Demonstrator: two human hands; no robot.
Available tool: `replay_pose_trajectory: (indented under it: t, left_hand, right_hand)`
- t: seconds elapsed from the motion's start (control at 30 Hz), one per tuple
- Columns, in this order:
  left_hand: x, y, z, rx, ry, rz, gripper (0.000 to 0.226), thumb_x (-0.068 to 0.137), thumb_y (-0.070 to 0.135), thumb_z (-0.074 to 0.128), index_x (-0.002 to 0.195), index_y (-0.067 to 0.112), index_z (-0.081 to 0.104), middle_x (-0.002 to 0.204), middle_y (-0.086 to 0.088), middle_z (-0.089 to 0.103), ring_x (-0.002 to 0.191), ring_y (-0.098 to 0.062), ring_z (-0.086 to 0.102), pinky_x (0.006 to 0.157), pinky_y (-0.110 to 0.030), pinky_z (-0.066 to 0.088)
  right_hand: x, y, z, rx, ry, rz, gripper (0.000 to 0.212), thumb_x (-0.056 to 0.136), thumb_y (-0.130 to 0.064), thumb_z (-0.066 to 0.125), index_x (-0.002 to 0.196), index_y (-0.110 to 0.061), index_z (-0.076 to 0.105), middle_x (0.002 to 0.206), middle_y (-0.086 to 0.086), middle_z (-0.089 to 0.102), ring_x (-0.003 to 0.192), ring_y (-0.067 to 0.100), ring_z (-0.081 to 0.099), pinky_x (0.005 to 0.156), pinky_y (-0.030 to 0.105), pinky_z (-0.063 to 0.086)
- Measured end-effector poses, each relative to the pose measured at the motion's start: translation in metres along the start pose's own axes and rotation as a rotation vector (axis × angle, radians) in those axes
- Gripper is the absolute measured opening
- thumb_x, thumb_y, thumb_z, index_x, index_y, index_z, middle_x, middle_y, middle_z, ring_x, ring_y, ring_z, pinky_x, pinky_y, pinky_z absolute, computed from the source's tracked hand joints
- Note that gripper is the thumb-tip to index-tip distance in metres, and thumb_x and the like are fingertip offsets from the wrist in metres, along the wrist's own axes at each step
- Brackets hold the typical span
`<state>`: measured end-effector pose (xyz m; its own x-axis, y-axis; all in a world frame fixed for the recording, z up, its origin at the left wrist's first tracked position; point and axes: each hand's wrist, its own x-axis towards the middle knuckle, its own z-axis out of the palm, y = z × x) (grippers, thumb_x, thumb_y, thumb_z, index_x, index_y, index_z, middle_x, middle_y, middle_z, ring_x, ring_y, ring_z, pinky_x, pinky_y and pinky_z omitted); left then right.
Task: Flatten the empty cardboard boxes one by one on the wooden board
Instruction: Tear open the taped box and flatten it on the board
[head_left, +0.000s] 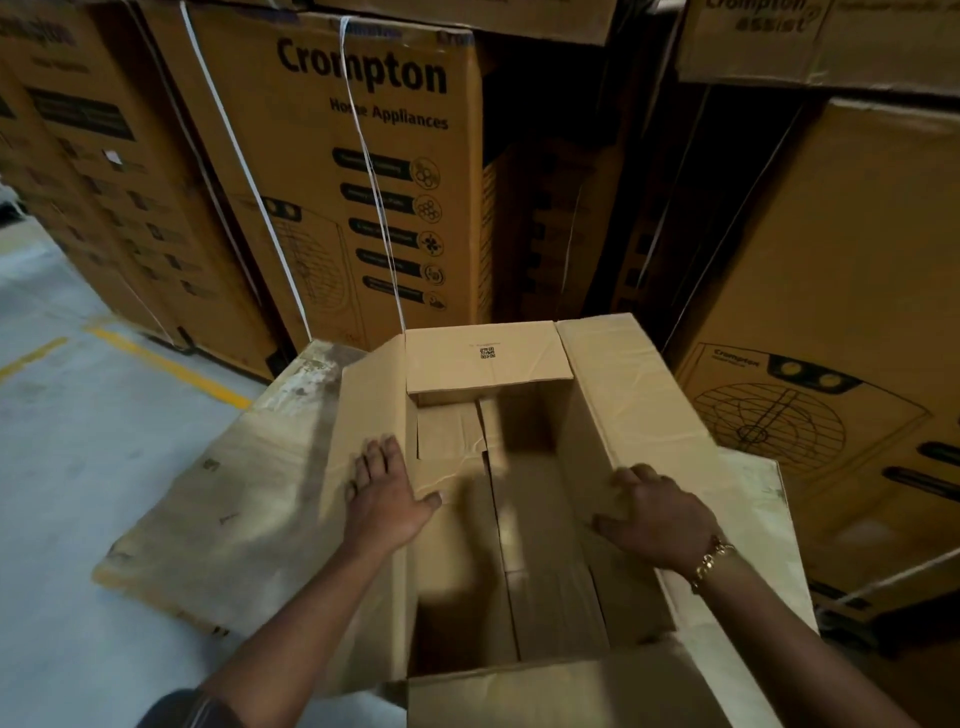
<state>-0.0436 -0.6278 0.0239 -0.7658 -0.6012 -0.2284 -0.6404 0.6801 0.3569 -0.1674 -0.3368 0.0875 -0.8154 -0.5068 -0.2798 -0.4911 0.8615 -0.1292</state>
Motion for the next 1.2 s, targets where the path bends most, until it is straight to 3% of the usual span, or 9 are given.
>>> replay_pose_trajectory:
  t: [0.17, 0.33, 0.4, 0.47, 0.53, 0.7, 1.0, 1.1, 1.2]
  left_hand:
    - [0.042, 0.018, -0.008, -0.093, 0.040, -0.051, 0.092, 0.092, 0.030, 0.059, 0.157, 0.014, -0.004, 0.163, -0.012, 0.017, 0.131, -0.035, 0.047, 0.095, -0.042, 0.047]
    - [0.048, 0.012, -0.002, 0.000, 0.046, -0.050, 0.092, 0.089, 0.025, 0.059, 0.156, 0.012, -0.003, 0.158, -0.009, 0.030, 0.108, -0.032, 0.063, 0.079, -0.037, 0.050]
    - [0.050, 0.011, -0.001, 0.011, 0.050, -0.051, 0.093, 0.088, 0.025, 0.059, 0.157, 0.013, -0.003, 0.158, -0.007, 0.030, 0.106, -0.031, 0.064, 0.075, -0.035, 0.049]
    - [0.052, 0.010, 0.000, -0.001, 0.047, -0.054, 0.094, 0.087, 0.023, 0.058, 0.157, 0.014, -0.004, 0.159, -0.006, 0.029, 0.106, -0.030, 0.064, 0.075, -0.034, 0.049]
    - [0.053, 0.008, 0.000, -0.044, 0.036, -0.046, 0.095, 0.087, 0.022, 0.058, 0.157, 0.016, -0.006, 0.160, -0.006, 0.029, 0.107, -0.029, 0.064, 0.078, -0.035, 0.051]
    - [0.053, 0.002, -0.001, -0.085, 0.047, -0.044, 0.093, 0.087, 0.024, 0.056, 0.156, 0.018, -0.006, 0.158, -0.007, 0.032, 0.110, -0.031, 0.062, 0.086, -0.038, 0.050]
    - [0.058, 0.009, 0.007, -0.064, 0.069, -0.079, 0.086, 0.085, 0.017, 0.049, 0.155, 0.018, -0.002, 0.159, -0.005, 0.030, 0.106, -0.031, 0.063, 0.081, -0.037, 0.047]
    - [0.058, 0.010, 0.007, -0.041, 0.062, -0.078, 0.088, 0.084, 0.018, 0.050, 0.155, 0.018, -0.002, 0.159, -0.005, 0.030, 0.106, -0.030, 0.063, 0.081, -0.036, 0.047]
    - [0.057, 0.011, 0.005, -0.028, 0.050, -0.071, 0.092, 0.083, 0.023, 0.054, 0.155, 0.017, -0.004, 0.159, -0.005, 0.030, 0.111, -0.030, 0.062, 0.083, -0.036, 0.048]
  right_hand:
    - [0.089, -0.062, 0.007, 0.944, -0.194, 0.086, 0.048, 0.087, -0.047, 0.068, 0.128, -0.024, 0.058, 0.125, -0.004, 0.061, 0.114, 0.017, 0.057, 0.089, 0.031, 0.044]
    - [0.166, -0.099, 0.019, 1.561, -0.167, 0.267, 0.020, 0.092, -0.006, 0.058, 0.111, -0.011, 0.057, 0.087, 0.000, 0.058, 0.079, 0.016, 0.052, 0.065, 0.028, 0.040]
    - [0.190, -0.106, 0.016, 1.454, 0.099, 0.158, 0.025, 0.087, -0.007, 0.063, 0.109, -0.019, 0.059, 0.101, 0.001, 0.063, 0.097, 0.020, 0.057, 0.078, 0.033, 0.048]
    - [0.214, -0.104, 0.007, 0.980, 0.306, -0.017, 0.053, 0.085, -0.022, 0.068, 0.135, -0.018, 0.050, 0.139, 0.008, 0.052, 0.128, 0.024, 0.047, 0.106, 0.042, 0.042]
    - [0.241, -0.097, -0.011, 0.467, 0.408, -0.069, 0.072, 0.084, -0.040, 0.061, 0.148, -0.022, 0.035, 0.156, 0.007, 0.031, 0.141, 0.029, 0.032, 0.113, 0.050, 0.033]
    - [0.305, -0.070, -0.041, -0.094, 0.216, -0.035, 0.079, 0.087, -0.047, 0.056, 0.153, -0.040, 0.013, 0.165, -0.010, 0.002, 0.151, 0.034, 0.008, 0.113, 0.065, 0.016]
    - [0.340, -0.062, -0.033, 0.020, 0.080, 0.023, 0.059, 0.085, -0.039, 0.063, 0.138, -0.038, 0.038, 0.143, 0.001, 0.036, 0.134, 0.034, 0.029, 0.100, 0.068, 0.035]
    - [0.337, -0.061, -0.027, -0.005, 0.098, 0.023, 0.067, 0.084, -0.029, 0.062, 0.143, -0.037, 0.031, 0.149, 0.005, 0.028, 0.137, 0.036, 0.027, 0.101, 0.065, 0.038]
    - [0.322, -0.055, -0.013, -0.074, 0.133, 0.052, 0.086, 0.089, -0.014, 0.053, 0.156, -0.030, 0.001, 0.164, 0.000, -0.005, 0.149, 0.040, 0.008, 0.107, 0.064, 0.035]
